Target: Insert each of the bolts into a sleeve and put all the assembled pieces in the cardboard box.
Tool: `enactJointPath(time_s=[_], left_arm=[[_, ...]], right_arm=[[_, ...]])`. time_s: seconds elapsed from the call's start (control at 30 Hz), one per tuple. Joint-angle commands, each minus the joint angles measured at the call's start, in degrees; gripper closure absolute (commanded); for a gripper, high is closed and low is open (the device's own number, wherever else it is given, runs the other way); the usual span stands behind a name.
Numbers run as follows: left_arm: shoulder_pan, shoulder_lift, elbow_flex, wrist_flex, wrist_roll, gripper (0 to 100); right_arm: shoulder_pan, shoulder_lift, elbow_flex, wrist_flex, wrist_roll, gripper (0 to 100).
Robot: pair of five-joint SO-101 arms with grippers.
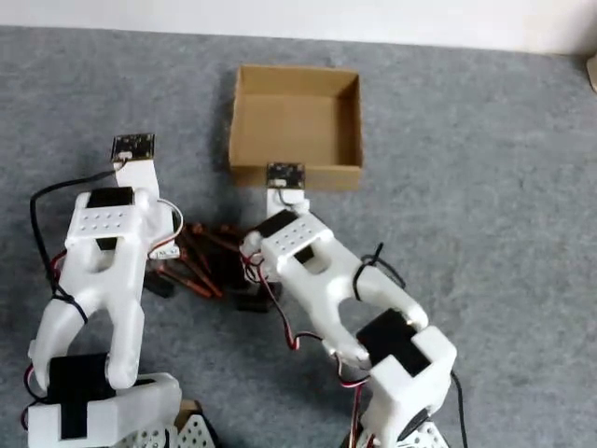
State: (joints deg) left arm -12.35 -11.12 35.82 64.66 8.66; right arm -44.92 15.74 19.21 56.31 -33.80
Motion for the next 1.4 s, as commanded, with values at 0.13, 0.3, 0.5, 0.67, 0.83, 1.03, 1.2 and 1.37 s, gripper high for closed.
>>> enactJointPath(time_s=[0.13, 0.3, 0.5, 0.67, 0.83, 1.03, 1.2, 1.37], left_arm=[[-0.5, -1.7, -0.5, -1.0, -0.2, 99], [-0.4, -1.5, 0.0, -4.8, 0.8, 99], [-0.4, -1.5, 1.5, -13.9, 18.8, 99], [3.7, -1.6, 0.1, -13.3, 20.0, 99], [8.9, -1.5, 0.7, -13.0, 22.0, 99], [6.6, -1.5, 2.2, -13.8, 34.4, 99], [6.5, -1.5, 4.3, -16.0, 34.7, 88], [6.5, -1.0, 4.6, -16.1, 34.8, 87]], right_arm=[[2.9, -5.7, 0.5, 2.2, -0.7, 99.4], [6.7, -19.5, 5.6, 2.0, -0.2, 99.4], [12.7, -28.4, 8.6, 1.8, 2.9, 99.4], [15.3, -29.1, 8.7, 1.8, 3.3, 99.4], [15.3, -29.4, 8.5, 1.9, 7.2, 99.4], [16.6, -29.1, 8.5, 1.9, 7.5, 99.4], [17.5, -28.9, 8.5, 1.9, 7.6, 99.4], [17.5, -29.1, 8.5, 1.9, 7.6, 99.4]])
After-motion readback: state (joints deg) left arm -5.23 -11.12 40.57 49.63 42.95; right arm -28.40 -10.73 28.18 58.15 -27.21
